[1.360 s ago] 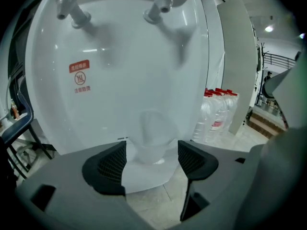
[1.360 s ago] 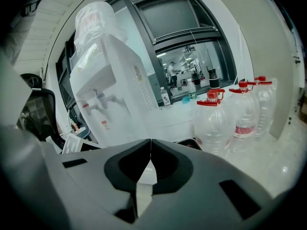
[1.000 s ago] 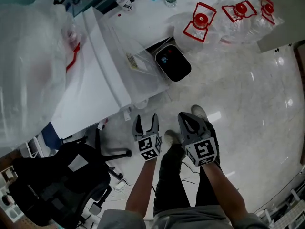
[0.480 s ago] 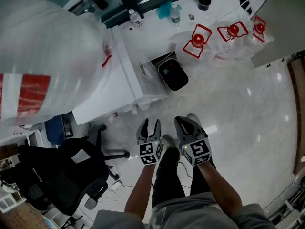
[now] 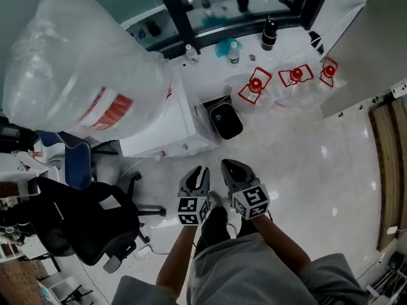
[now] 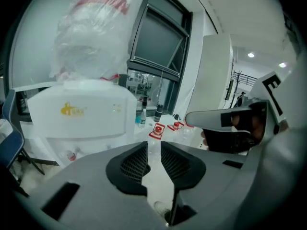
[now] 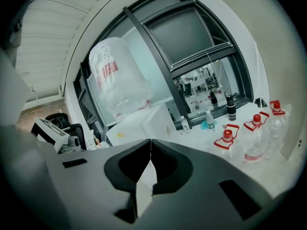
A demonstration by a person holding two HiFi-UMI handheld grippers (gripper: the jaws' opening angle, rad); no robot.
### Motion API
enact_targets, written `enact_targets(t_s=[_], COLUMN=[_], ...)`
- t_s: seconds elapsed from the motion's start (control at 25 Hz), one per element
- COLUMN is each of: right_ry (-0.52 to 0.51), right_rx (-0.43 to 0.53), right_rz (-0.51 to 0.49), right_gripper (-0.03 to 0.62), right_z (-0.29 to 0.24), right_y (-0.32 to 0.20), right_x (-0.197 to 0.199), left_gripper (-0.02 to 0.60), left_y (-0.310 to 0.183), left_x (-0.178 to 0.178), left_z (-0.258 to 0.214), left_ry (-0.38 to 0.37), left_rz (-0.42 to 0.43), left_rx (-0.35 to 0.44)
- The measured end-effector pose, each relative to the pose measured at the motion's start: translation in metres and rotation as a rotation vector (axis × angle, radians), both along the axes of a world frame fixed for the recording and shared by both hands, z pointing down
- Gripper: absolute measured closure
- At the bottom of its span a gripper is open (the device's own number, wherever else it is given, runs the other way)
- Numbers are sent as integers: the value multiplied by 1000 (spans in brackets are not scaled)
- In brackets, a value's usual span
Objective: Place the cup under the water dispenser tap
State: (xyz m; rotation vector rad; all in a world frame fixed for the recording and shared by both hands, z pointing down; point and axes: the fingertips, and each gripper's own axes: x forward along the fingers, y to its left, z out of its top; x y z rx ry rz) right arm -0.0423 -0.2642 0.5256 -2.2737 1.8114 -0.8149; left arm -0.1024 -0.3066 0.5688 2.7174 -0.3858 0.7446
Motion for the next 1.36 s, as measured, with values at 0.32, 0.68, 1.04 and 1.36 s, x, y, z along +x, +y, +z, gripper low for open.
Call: enact_targets(t_s=[0.32,0.68,1.04,1.36], right_ry=[72,163,288,297], right_rx=[79,213,308,307], right_rz=[-71,-47,-39,-47], right_gripper=[585,585,585,585], right_z=[-102,-196,-257,-260], right_y=[-3,-3,-3,-9], right_x=[-8,-14,-18,-19], left_gripper=[555,571,571,571], left_y=[8,3,1,-3], left_x=[4,3,-3,-3], left_z=[-138,-244,-305,-322], left_ry=[171,325,426,453], left_rz=[-36,-11,32,36], left_rx=[53,161,278,288])
